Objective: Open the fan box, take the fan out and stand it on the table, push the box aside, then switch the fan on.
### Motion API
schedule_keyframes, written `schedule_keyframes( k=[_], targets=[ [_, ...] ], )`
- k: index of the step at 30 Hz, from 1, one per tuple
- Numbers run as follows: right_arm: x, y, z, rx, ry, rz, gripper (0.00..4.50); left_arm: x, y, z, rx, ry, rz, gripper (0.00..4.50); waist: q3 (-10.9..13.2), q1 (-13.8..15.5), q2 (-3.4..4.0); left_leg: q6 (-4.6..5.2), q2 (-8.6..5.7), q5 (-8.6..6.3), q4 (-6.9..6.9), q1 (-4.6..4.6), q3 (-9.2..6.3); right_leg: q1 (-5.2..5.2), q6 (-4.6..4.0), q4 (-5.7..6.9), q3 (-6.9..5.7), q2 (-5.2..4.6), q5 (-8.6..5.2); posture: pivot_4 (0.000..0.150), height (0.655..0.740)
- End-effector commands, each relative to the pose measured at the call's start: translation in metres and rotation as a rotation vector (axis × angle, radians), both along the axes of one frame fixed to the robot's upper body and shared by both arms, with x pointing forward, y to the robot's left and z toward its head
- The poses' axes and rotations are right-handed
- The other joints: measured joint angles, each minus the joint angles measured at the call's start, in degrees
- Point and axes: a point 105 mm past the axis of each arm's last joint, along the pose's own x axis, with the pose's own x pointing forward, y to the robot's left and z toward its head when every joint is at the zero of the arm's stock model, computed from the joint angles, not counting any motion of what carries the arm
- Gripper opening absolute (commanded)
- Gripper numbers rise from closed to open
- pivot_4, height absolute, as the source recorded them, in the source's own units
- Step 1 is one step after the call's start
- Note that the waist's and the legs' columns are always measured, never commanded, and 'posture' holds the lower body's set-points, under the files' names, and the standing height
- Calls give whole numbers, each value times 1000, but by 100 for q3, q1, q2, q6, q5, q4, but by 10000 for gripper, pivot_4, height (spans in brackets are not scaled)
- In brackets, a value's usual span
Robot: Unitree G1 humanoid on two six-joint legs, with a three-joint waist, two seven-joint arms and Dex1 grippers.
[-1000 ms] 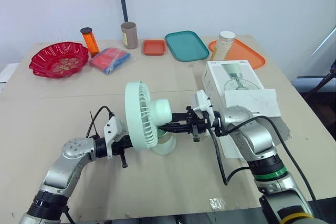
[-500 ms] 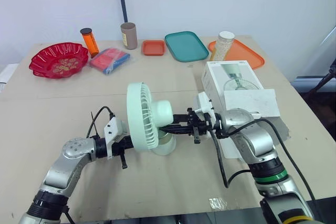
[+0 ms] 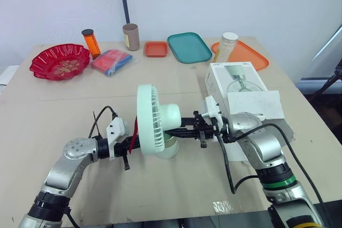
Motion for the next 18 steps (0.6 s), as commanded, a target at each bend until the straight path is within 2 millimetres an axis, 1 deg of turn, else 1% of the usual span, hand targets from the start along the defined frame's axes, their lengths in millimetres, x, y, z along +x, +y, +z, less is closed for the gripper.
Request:
schedule_keyframes(
  k=[1,18],
  targets=[
    [-2,0,-5,-24,7,-2,3806,-4,-4,9,-9,-32,-32,509,0,0,0,0,0,0,0,0,0,1,0,0,0,0,0,1500,7400],
    [-2,-1,-13,-39,28,-10,3806,-6,-10,6,-21,-23,-46,509,-3,1,1,0,0,0,1,6,-1,8,1,0,-1,0,0,1500,7400]
  ],
)
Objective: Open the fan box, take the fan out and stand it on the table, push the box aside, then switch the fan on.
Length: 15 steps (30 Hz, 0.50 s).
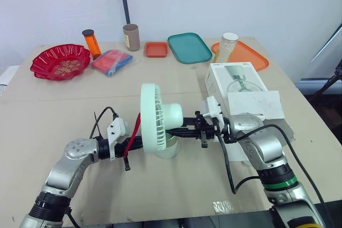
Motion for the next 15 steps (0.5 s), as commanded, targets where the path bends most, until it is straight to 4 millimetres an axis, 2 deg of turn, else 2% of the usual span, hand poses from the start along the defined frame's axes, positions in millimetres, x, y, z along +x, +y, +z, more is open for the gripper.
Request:
schedule_keyframes(
  k=[1,4,11,15],
  targets=[
    [-3,1,-11,-38,23,6,3806,-6,-8,7,-14,-27,-40,509,0,0,0,0,0,0,0,0,0,0,0,0,0,0,0,1500,7400],
    [-3,1,-11,-39,25,6,3806,-6,-7,7,-8,-32,-37,509,0,0,0,0,0,0,0,0,0,0,0,0,0,0,0,1500,7400],
    [-5,-6,-8,-38,37,13,3806,-3,18,20,8,-66,40,509,-1,-5,1,1,3,-1,0,3,0,0,0,0,1,3,0,1500,7400],
    [-8,-14,-6,-58,52,27,3806,-9,25,26,-3,-79,81,509,-1,2,0,5,1,-3,0,3,-1,4,4,-2,0,-1,-3,1500,7400]
  ],
)
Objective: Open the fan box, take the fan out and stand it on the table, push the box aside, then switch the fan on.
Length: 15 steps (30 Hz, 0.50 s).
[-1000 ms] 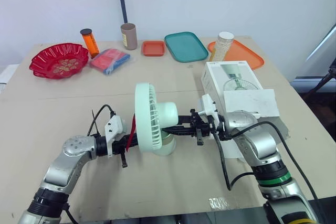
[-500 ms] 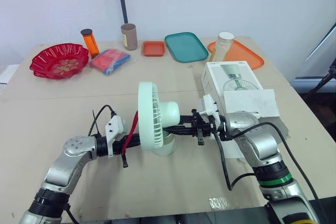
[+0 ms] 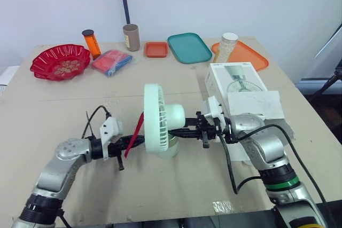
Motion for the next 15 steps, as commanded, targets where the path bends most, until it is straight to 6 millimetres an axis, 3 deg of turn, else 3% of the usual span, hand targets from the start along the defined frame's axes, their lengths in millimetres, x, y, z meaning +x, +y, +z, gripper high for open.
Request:
schedule_keyframes(
  k=[1,7,15],
  targets=[
    [-5,-11,-5,-46,46,18,3806,-9,3,16,-24,-45,24,509,0,1,0,4,0,-2,0,0,0,0,1,-1,0,0,-1,1500,7400],
    [-4,-24,6,-44,78,34,3806,-25,0,16,-43,-27,44,509,0,24,0,12,-6,-7,5,-4,-4,3,6,-3,-3,-9,-5,1500,7400],
    [-9,-20,13,-13,84,65,3806,-22,-3,17,-41,-25,40,509,1,26,0,14,-7,-8,8,-4,-5,7,8,-4,-5,-8,-6,1500,7400]
  ],
)
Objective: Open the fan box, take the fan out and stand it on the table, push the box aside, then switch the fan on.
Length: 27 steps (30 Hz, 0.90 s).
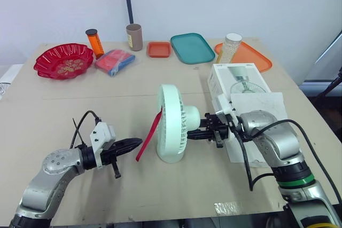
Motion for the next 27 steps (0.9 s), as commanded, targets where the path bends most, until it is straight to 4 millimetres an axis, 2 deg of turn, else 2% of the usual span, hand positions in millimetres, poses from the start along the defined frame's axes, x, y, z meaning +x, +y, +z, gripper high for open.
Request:
schedule_keyframes(
  k=[1,3,7,11,18,27],
  targets=[
    [-8,0,10,34,-2,44,3806,0,-4,10,-2,-42,-20,509,0,0,0,0,0,0,0,0,0,0,0,0,0,0,0,1500,7400],
    [-12,2,20,76,7,63,3806,0,-4,10,-1,-37,-23,509,1,-3,0,1,0,-1,0,0,1,-1,0,0,1,0,0,1500,7400],
    [-24,4,57,217,40,129,3806,-1,-1,6,-1,-17,-18,509,5,-3,4,2,1,-1,0,-6,0,-6,0,0,1,1,0,1500,7400],
    [-33,7,71,253,35,165,3806,-2,5,3,8,-4,-6,509,5,-5,4,2,2,-1,1,-7,-1,-7,0,1,0,2,0,1500,7400],
    [-27,11,69,248,13,133,3806,-3,11,9,9,-23,28,509,5,-10,4,4,2,-2,1,-7,-2,-6,-1,0,-2,3,-1,1500,7400],
    [5,27,47,161,-95,5,3806,-12,38,11,5,-16,165,509,7,-21,6,5,4,-3,0,-7,2,-11,-2,1,-1,3,-1,1500,7400]
  ],
)
